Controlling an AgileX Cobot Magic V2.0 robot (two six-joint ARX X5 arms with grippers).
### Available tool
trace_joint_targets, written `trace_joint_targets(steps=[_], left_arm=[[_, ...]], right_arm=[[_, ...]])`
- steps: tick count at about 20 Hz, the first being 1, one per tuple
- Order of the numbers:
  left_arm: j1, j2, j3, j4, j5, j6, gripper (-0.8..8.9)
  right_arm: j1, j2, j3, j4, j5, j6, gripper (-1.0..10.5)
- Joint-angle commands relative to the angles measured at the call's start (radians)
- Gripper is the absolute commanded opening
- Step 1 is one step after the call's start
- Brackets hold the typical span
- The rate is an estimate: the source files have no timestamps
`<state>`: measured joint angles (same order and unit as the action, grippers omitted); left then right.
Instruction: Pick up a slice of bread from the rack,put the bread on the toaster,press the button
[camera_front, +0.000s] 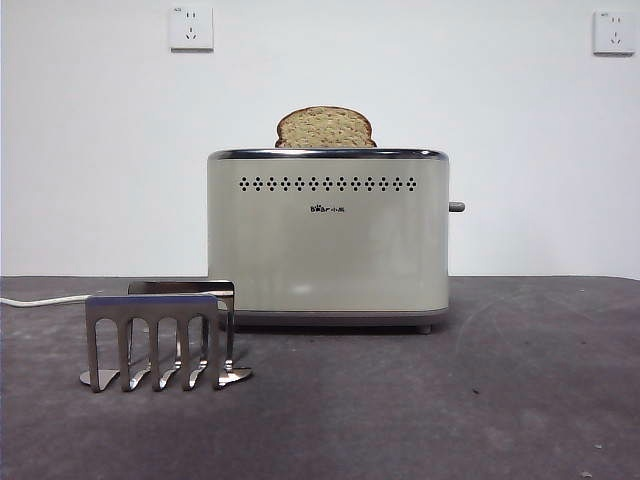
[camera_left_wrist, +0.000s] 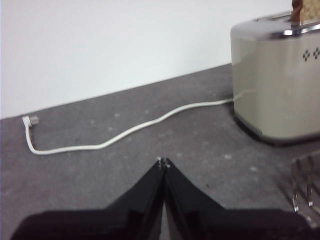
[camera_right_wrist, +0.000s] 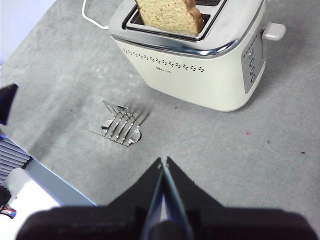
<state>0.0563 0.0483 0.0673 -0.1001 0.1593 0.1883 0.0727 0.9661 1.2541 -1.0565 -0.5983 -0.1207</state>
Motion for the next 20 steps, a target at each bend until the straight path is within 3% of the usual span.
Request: trace_joint_targets(steps=[1, 20], left_arm=[[0.002, -0.026, -0.051, 0.008, -0.002, -0.014, -0.03], [0.002, -0.047, -0.064, -0.059, -0.001, -0.036, -0.03]], right_arm=[[0.001, 0.000, -0.006, 0.001, 0.003, -0.008, 0.0], [0.001, 0.000, -0.006, 0.001, 0.003, -0.008, 0.0]])
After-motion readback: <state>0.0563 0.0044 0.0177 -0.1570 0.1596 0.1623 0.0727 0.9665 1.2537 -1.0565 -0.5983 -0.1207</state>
